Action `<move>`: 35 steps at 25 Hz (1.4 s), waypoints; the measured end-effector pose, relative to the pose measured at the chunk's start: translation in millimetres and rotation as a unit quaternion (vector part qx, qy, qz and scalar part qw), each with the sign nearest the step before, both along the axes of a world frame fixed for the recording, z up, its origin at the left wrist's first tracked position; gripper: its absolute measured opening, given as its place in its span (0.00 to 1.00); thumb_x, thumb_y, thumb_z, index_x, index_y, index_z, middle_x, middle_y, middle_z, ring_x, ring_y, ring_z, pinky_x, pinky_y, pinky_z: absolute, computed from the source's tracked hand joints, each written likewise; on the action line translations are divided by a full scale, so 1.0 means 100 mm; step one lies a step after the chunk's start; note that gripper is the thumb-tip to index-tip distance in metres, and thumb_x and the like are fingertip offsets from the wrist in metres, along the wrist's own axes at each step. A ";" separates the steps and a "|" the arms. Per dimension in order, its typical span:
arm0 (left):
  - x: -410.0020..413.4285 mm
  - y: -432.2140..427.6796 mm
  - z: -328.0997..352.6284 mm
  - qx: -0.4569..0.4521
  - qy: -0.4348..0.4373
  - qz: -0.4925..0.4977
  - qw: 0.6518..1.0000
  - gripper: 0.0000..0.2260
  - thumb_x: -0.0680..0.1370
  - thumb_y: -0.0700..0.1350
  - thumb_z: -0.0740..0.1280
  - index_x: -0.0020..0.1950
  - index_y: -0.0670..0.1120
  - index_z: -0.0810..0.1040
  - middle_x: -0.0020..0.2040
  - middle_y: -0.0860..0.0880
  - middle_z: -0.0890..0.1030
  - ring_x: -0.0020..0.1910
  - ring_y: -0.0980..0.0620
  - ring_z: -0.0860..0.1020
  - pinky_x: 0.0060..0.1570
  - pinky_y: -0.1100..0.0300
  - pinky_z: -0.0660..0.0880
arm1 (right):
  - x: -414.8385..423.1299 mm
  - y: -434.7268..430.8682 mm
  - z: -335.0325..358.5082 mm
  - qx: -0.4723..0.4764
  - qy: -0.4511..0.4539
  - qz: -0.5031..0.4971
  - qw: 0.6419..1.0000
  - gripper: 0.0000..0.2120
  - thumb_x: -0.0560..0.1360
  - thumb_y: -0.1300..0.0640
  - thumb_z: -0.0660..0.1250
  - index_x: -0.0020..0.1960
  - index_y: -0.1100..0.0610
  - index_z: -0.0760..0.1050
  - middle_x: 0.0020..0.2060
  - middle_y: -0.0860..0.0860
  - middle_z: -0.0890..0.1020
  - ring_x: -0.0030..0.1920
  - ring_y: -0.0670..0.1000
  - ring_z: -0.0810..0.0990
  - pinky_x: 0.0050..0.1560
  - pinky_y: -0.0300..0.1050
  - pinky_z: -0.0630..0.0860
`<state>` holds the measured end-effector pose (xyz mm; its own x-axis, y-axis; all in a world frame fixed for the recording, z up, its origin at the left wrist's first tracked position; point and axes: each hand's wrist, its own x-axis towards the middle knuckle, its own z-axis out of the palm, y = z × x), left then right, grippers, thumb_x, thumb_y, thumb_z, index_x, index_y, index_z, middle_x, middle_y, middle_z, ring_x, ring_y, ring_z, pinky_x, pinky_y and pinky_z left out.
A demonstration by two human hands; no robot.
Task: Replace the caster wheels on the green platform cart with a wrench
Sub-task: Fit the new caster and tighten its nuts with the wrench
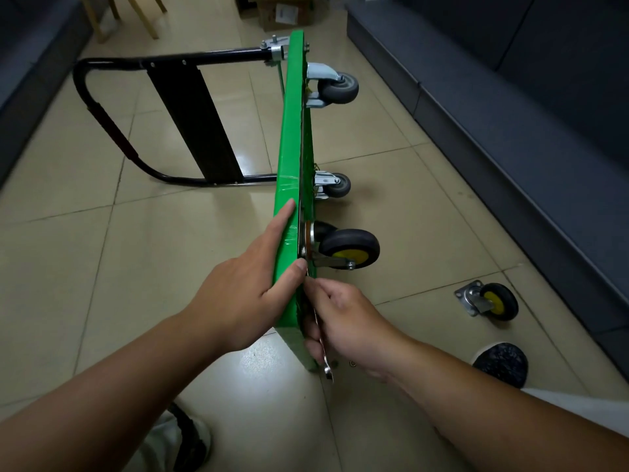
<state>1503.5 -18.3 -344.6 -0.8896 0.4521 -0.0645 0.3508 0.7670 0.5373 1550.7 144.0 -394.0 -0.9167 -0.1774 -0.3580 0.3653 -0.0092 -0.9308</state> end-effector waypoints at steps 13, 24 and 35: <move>-0.02 -0.02 0.01 0.001 -0.027 -0.013 1.000 0.32 0.77 0.66 0.49 0.76 0.71 0.34 0.79 0.56 0.64 0.49 0.54 0.77 0.43 0.63 0.69 | 0.25 0.34 -0.29 0.276 0.166 -0.054 0.945 0.14 0.83 0.41 0.50 0.46 0.47 0.67 0.31 0.46 0.72 0.31 0.46 0.71 0.34 0.55 0.70; -0.01 -0.01 -0.04 0.014 -0.012 0.000 1.000 0.31 0.78 0.64 0.51 0.76 0.73 0.37 0.76 0.59 0.66 0.49 0.55 0.76 0.45 0.66 0.69 | -0.24 0.19 -0.70 0.217 0.277 -0.040 0.935 0.14 0.84 0.43 0.53 0.56 0.50 0.72 0.42 0.45 0.78 0.42 0.49 0.79 0.41 0.57 0.77; 0.00 0.00 -0.03 0.021 0.003 -0.005 1.000 0.31 0.76 0.67 0.49 0.77 0.72 0.38 0.73 0.56 0.71 0.44 0.54 0.77 0.41 0.61 0.69 | -0.13 0.11 -0.44 0.050 0.146 -0.001 0.988 0.12 0.84 0.47 0.59 0.43 0.45 0.73 0.32 0.47 0.76 0.31 0.51 0.76 0.30 0.51 0.72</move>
<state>1503.4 -18.4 -347.5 -0.8854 0.4631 -0.0400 0.3613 0.7398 0.5676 1537.9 155.0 -438.4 -0.9837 -0.1531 -0.0939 0.0812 0.0870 -0.9929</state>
